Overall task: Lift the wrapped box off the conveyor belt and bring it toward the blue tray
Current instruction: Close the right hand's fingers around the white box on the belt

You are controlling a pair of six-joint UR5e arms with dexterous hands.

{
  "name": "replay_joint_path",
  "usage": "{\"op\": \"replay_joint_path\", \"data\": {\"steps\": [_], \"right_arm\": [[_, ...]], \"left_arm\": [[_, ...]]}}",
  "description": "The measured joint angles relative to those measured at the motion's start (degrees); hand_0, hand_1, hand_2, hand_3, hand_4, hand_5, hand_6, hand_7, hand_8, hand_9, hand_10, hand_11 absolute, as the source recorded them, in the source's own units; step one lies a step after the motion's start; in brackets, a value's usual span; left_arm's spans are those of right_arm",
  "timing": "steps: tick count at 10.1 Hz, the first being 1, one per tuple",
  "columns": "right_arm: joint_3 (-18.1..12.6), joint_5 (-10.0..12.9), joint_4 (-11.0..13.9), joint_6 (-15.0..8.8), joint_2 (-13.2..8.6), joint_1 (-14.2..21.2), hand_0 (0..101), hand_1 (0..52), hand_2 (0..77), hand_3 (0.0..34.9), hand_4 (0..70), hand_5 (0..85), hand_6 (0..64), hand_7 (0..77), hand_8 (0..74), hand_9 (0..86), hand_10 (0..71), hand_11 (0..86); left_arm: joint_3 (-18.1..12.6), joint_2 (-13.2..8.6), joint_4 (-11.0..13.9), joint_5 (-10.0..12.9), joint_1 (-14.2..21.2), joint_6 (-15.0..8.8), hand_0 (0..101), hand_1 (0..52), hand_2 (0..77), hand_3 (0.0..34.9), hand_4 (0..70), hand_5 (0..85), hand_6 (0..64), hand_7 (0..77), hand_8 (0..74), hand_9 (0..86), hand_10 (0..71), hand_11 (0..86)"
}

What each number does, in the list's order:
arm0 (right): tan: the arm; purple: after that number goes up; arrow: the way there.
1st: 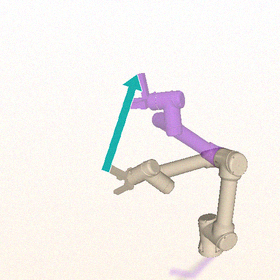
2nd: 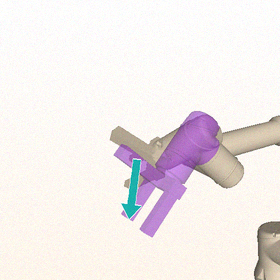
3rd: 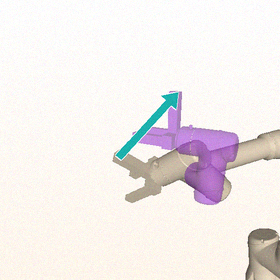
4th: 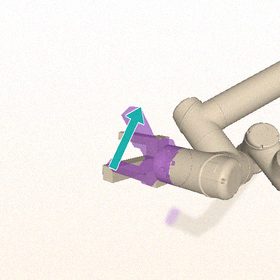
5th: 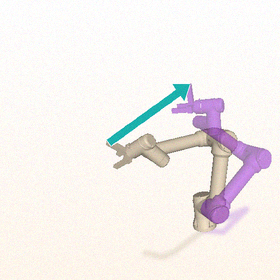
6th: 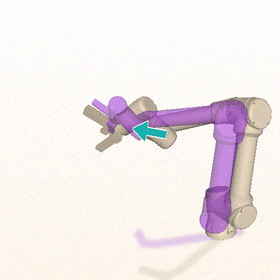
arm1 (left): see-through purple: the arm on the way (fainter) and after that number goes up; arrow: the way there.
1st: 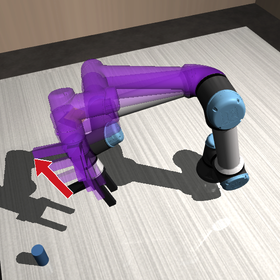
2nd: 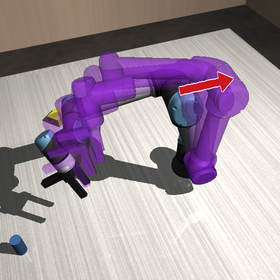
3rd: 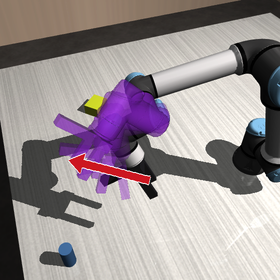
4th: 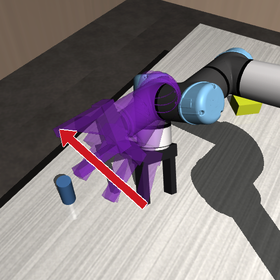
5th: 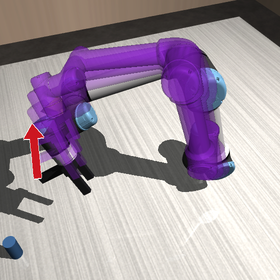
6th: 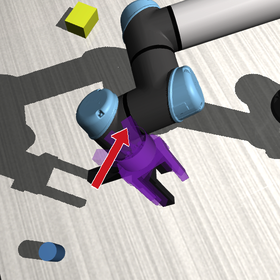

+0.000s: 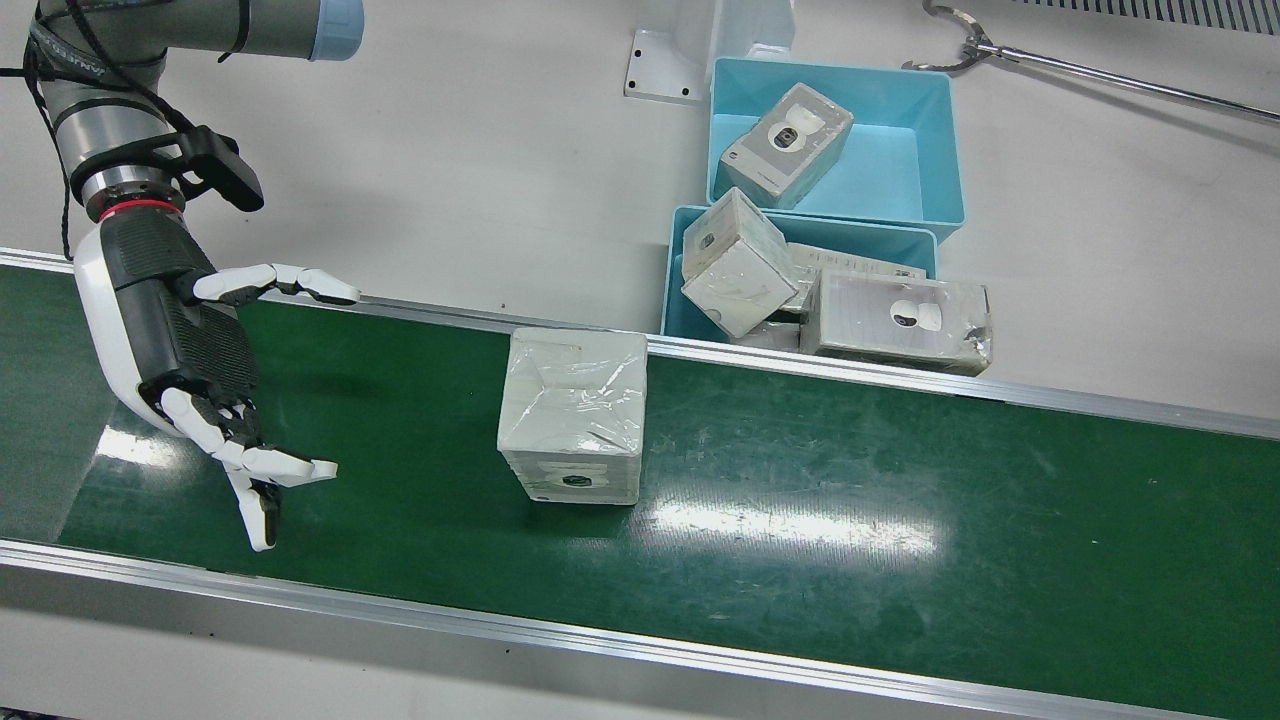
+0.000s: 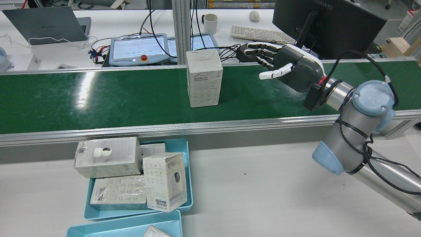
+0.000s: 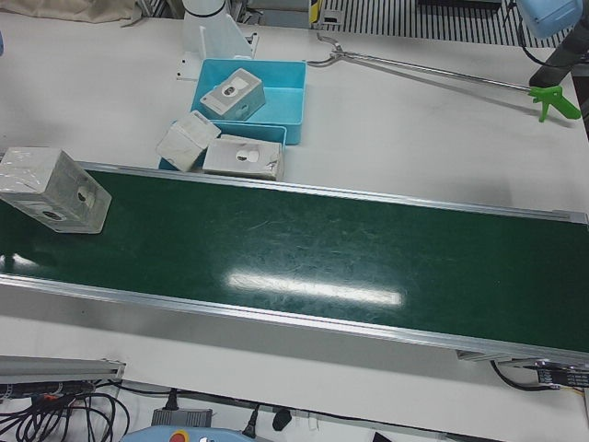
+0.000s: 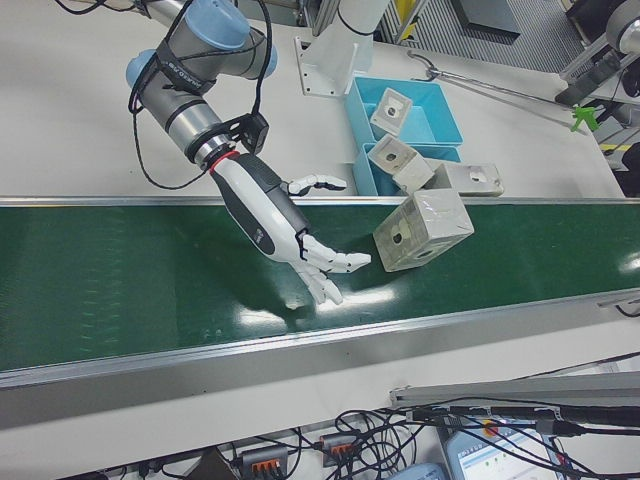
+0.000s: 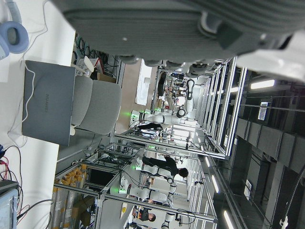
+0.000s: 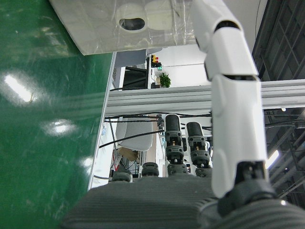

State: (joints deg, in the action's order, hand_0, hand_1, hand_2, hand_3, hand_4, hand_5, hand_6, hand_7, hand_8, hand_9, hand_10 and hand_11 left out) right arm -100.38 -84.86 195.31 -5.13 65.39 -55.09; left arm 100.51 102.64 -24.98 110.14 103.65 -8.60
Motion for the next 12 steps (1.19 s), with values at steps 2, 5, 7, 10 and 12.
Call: {"op": "replay_joint_path", "data": {"steps": [2,5,7,10,12], "right_arm": [[1.3,0.0,0.0,0.0,-1.5,0.3,50,18.0,16.4,4.5,12.0,20.2,8.2,22.4,0.5,3.3,0.0,1.6],[3.0,0.3,-0.4,0.1,-3.4,1.3,49,15.3,14.7,4.7,12.0,21.8,7.1,22.4,1.1,2.7,0.0,1.6],[3.3,0.5,-0.4,-0.1,-4.1,2.5,48,14.7,12.0,6.3,7.1,18.5,7.1,20.2,0.0,2.7,0.0,1.6],[3.4,1.1,-0.3,-0.4,-5.6,4.5,49,17.5,15.8,7.4,11.5,18.5,6.0,20.2,0.0,2.7,0.0,1.6],[3.8,2.6,0.0,-0.5,-6.9,5.7,52,20.7,22.9,10.2,14.2,21.8,7.6,23.5,0.0,2.7,0.0,1.6]], "left_arm": [[0.0,0.0,0.0,0.0,0.0,0.0,0,0.0,1.1,0.0,0.0,0.5,0.0,0.5,0.5,0.0,0.5,0.0],[0.0,0.0,0.0,0.0,0.0,0.0,0,0.0,1.1,0.0,0.0,0.5,0.0,0.5,0.5,0.0,0.0,0.5],[0.0,0.0,0.0,0.0,0.0,0.0,0,0.0,0.5,0.0,0.0,0.5,0.0,0.5,0.5,0.0,0.0,0.5],[0.0,0.0,0.0,0.0,0.0,0.0,0,0.0,1.1,0.0,0.0,1.1,0.0,0.5,0.5,0.0,0.5,0.0],[0.0,0.0,0.0,0.0,0.0,0.0,0,0.0,1.1,0.0,0.0,0.5,0.0,0.5,0.5,0.0,0.5,0.0]]}}
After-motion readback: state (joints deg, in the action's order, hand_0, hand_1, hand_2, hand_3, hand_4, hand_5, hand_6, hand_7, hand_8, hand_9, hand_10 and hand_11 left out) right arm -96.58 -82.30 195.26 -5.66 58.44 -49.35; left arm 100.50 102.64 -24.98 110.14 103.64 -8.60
